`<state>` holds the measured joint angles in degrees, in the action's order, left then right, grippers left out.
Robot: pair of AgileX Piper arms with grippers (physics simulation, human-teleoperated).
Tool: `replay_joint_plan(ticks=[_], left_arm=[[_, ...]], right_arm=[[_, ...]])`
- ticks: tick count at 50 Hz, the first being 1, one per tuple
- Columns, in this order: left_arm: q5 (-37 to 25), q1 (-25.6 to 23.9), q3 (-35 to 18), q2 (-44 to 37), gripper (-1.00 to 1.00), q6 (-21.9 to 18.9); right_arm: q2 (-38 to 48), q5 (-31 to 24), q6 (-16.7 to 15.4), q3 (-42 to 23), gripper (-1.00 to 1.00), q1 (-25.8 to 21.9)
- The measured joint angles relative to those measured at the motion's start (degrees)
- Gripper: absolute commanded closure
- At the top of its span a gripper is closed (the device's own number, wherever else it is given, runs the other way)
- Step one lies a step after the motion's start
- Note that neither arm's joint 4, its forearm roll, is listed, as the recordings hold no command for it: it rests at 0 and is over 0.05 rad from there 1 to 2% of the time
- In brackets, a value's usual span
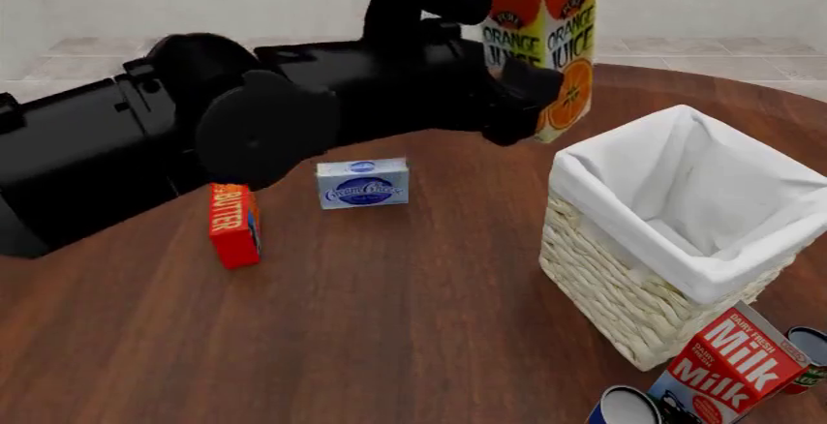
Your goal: Pick up the orange juice, and put it in the basket.
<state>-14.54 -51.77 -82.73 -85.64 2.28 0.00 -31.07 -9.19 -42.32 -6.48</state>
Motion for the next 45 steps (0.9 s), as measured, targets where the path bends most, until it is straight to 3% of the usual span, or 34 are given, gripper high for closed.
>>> replay_joint_plan(ticks=[19, 45], left_arm=[[-7.5, -4.99, -16.55, -11.66, 1.0, 0.15], [-10.74, -10.11, -29.45, -24.04, 1.0, -0.9]], right_arm=[[0.0, 1.45, 0.37, 2.68, -1.0, -0.14], [0.0, 1.53, 0.71, 2.83, -1.0, -0.25]])
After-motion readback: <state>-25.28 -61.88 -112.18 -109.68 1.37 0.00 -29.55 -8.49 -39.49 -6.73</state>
